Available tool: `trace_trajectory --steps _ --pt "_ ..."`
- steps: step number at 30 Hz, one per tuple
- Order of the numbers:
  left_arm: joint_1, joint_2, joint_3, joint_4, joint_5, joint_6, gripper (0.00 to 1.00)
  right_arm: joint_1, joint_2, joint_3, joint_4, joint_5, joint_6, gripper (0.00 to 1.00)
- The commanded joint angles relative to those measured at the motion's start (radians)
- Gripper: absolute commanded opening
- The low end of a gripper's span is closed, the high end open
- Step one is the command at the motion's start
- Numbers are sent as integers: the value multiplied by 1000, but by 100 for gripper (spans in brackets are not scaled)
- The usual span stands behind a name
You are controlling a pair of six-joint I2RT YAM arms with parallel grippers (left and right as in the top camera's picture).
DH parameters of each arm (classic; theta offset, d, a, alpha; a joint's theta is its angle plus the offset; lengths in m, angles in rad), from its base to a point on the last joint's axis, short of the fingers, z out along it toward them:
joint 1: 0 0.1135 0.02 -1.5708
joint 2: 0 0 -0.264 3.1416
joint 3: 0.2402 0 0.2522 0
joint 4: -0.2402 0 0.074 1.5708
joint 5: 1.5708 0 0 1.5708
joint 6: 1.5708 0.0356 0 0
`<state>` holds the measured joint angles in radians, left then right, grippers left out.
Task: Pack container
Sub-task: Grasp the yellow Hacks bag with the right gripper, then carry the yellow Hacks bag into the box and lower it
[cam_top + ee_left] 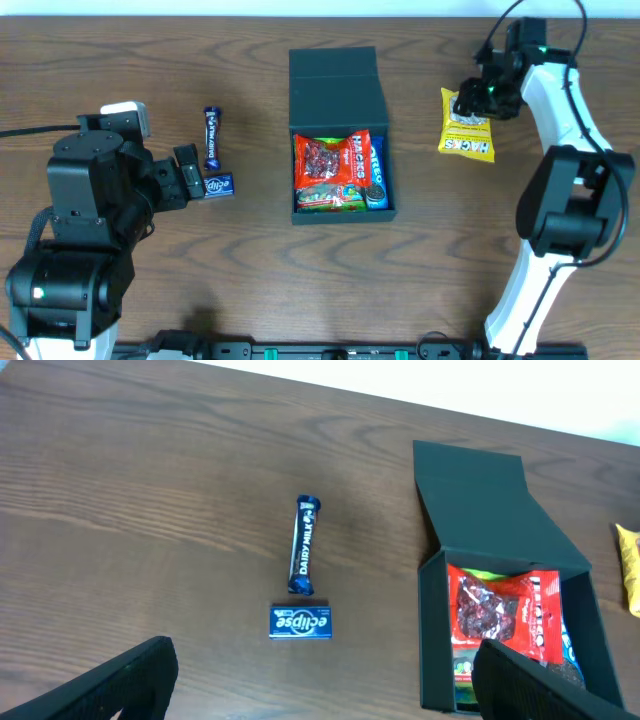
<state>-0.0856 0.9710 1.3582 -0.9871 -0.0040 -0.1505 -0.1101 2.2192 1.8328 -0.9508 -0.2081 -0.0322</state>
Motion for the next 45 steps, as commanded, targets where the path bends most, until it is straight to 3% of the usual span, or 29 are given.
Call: trace_trajectory --steps 1,9,12,16,18,19,29,39,45 --pt "5 5 13 1 -4 25 95 -1 25 1 5 15 21 54" --pt "5 5 14 0 -3 40 95 0 103 1 19 52 40 54" --pt "5 5 14 0 -3 39 95 0 124 1 24 57 56 49" --pt "5 4 14 0 -3 39 95 0 130 1 24 59 66 23" --pt "5 4 14 0 -3 39 95 0 130 1 22 59 66 5" --pt "5 4 14 0 -3 39 95 0 130 2 19 59 66 1" --pt "5 4 14 20 -3 39 95 0 38 54 -40 -21 59 1" --pt "5 4 14 23 -3 39 95 46 -340 66 0 -85 -37 1" --pt "5 4 14 23 -3 39 95 103 -475 66 26 -84 -103 1"
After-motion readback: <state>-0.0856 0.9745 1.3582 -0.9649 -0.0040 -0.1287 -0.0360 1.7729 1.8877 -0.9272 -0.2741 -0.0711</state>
